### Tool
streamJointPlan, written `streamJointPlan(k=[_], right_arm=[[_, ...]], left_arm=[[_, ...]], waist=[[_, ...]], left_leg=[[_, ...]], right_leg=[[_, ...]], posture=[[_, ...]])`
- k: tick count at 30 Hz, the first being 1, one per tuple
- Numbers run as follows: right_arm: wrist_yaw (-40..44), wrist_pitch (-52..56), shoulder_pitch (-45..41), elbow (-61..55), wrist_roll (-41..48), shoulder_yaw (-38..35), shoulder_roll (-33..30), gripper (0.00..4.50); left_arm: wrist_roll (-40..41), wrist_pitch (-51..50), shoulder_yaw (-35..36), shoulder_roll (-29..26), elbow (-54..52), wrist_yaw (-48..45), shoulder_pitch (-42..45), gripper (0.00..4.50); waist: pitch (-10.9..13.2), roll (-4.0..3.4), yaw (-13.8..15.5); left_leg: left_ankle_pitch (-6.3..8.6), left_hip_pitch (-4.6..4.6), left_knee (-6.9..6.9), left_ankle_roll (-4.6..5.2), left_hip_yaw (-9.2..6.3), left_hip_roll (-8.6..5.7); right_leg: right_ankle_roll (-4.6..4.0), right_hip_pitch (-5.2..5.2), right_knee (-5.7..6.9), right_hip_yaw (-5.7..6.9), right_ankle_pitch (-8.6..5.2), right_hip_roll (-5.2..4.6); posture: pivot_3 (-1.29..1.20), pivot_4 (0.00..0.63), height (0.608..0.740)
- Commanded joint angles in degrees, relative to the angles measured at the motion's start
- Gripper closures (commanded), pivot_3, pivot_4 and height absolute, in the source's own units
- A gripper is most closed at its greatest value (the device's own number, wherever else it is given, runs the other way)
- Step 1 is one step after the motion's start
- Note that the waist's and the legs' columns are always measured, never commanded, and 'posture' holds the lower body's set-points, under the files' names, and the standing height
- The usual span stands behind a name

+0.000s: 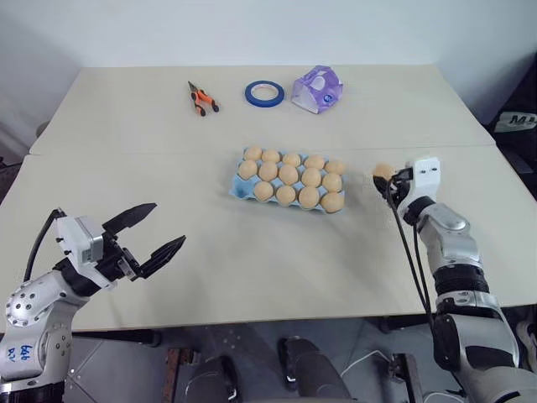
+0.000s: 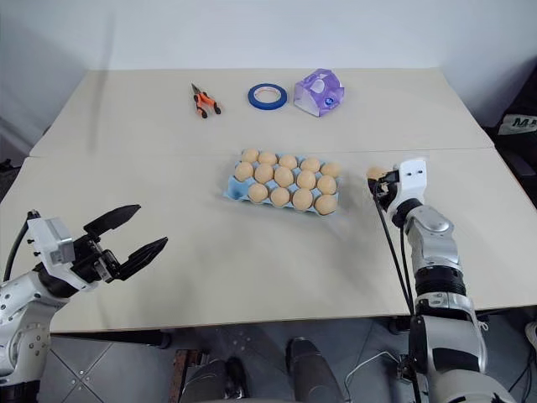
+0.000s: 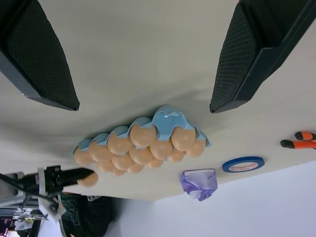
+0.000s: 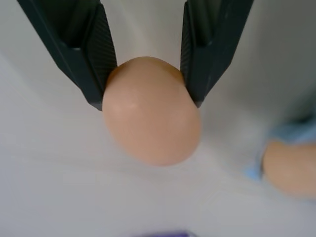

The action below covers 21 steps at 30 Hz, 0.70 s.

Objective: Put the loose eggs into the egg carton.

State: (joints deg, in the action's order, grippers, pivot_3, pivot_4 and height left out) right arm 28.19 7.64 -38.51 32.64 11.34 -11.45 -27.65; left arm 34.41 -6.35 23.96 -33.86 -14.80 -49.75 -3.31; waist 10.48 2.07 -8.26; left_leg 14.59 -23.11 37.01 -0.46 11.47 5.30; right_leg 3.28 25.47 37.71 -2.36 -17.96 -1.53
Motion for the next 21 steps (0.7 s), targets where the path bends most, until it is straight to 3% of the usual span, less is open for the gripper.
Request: streamJointPlan(k=[1,5,9,15,21], right_arm=[[1.0,8.2,2.09,-16.55,2.77,-0.39,-2.79,3.12],[0.6,21.11,2.81,-32.15,5.29,2.15,-3.11,3.12],[-2.23,25.7,-0.68,-36.68,6.05,5.88,2.63,3.12],[-3.83,21.82,-6.02,-29.03,1.74,15.77,15.16,3.12],[-4.94,13.87,-11.78,-13.72,-3.57,20.09,21.58,3.12]], left_arm=[[0.65,0.94,0.72,-0.08,0.24,-0.31,0.56,0.0],[0.2,1.67,0.57,0.02,1.96,-0.47,1.91,0.0],[-0.23,1.97,-0.23,0.25,3.13,-0.38,3.33,0.0],[-0.62,3.01,-0.95,0.33,4.73,-0.67,5.14,0.0],[-0.42,3.11,-0.48,0.36,3.93,-0.14,4.44,0.0]], waist=[[0.0,-0.01,0.12],[0.0,-0.01,0.0],[-0.01,0.02,-0.08],[-0.02,0.02,-0.38],[-0.02,0.03,0.04]], left_leg=[[0.0,0.0,0.0,-0.01,0.0,0.02],[0.02,0.02,0.0,-0.05,-0.01,0.04],[0.05,0.04,-0.01,-0.15,-0.02,0.06],[-0.04,0.0,-0.04,-0.09,-0.03,0.11],[-0.04,-0.11,-0.04,-0.02,0.0,0.09]], right_leg=[[0.0,0.0,0.0,0.01,0.0,0.0],[-0.02,0.0,0.01,0.01,-0.01,0.02],[-0.11,0.0,0.03,0.04,0.02,0.02],[-0.18,0.03,0.04,0.15,0.06,0.07],[-0.17,0.03,-0.09,0.29,0.05,0.04]], posture=[[0.0,0.15,0.74],[0.0,0.15,0.74],[0.0,0.15,0.74],[0.0,0.15,0.74],[0.0,0.15,0.74]])
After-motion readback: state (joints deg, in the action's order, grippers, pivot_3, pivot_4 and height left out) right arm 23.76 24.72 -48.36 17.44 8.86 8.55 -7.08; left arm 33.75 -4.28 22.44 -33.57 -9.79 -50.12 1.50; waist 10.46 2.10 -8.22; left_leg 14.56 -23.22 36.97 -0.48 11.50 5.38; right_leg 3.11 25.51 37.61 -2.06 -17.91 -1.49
